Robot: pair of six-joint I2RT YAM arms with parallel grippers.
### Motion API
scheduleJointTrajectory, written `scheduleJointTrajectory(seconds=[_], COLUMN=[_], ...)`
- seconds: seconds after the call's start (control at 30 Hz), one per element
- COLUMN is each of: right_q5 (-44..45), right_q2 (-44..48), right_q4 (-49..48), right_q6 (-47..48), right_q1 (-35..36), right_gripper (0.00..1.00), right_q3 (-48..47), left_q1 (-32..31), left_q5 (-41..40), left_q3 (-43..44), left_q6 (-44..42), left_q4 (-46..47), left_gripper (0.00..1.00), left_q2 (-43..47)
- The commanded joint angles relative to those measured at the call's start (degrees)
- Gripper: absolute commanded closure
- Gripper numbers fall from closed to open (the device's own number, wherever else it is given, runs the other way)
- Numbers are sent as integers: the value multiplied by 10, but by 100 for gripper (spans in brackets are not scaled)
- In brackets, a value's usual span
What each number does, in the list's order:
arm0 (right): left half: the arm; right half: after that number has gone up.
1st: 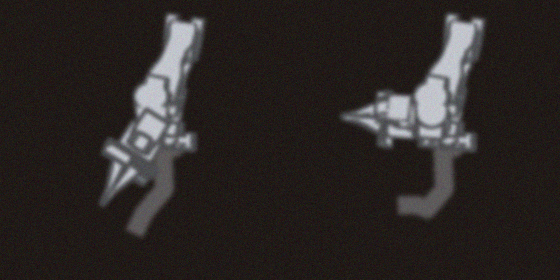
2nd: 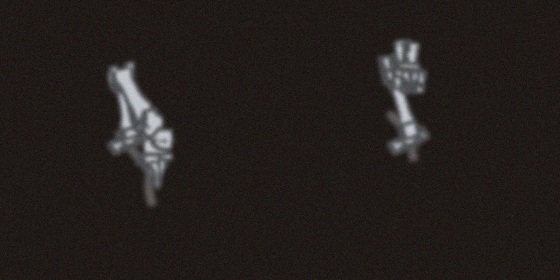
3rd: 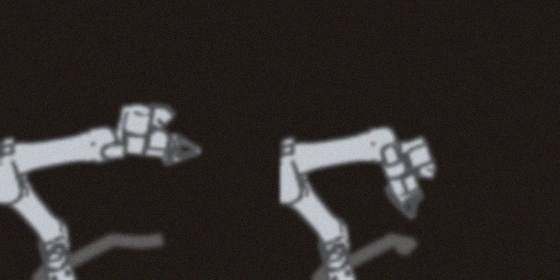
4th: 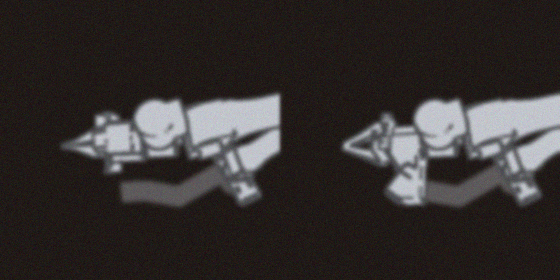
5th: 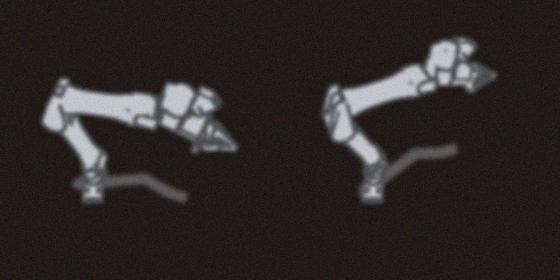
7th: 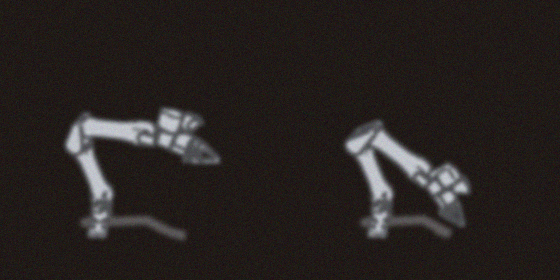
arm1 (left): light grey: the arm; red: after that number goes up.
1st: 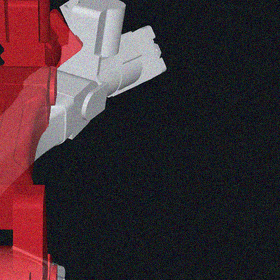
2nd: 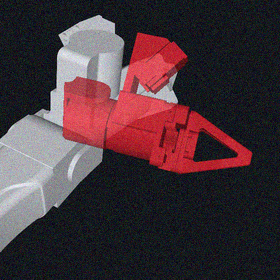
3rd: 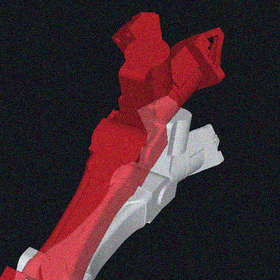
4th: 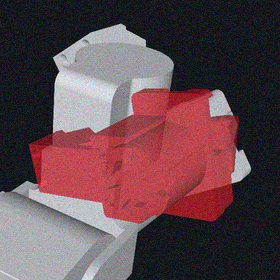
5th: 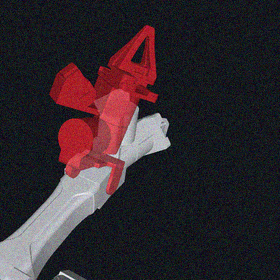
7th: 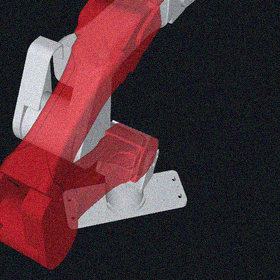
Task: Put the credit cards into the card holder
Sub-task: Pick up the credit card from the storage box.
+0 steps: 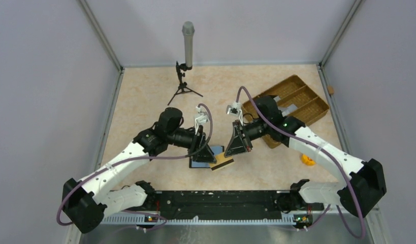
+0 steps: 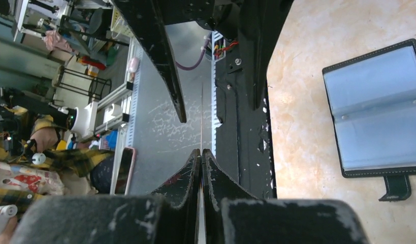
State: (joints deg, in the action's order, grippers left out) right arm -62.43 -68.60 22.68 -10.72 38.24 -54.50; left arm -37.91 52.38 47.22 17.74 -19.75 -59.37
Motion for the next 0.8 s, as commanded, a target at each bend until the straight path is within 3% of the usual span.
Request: scheduleJointTrajectory(seconds=[0.0,0.33,0.37,0.43,0.5,0.53,0.57,0.67,0.77], right_q5=[-26,-2,16,50,62,61,58,74,128], right_q2=[-16,-37,-37,-37,-32,-25,-17,20,55], right_q4=[13,30,28,19,-14,-42,-79,-241,-380], right_q6=[44,66,62,49,13,-16,-50,-179,-283], right_q1=[11,13,12,2,-26,-48,-73,-131,-136], right_gripper=[100,100,99,75,40,31,26,23,23], right_q3=[-42,-59,-60,-55,-34,-17,6,87,165], left_q1=[-8,-23,-24,-24,-24,-23,-23,-23,-23], left_q5=[47,91,85,54,15,-7,-24,-108,-236], left_q3=[-6,-23,-25,-29,-45,-58,-83,-139,-186], left_q6=[-15,7,8,17,48,69,99,197,283], left_q4=[16,33,30,25,48,74,108,221,300], left_gripper=[45,100,100,100,100,100,100,100,100], left_q2=[-10,-27,-26,-21,-9,0,12,53,96])
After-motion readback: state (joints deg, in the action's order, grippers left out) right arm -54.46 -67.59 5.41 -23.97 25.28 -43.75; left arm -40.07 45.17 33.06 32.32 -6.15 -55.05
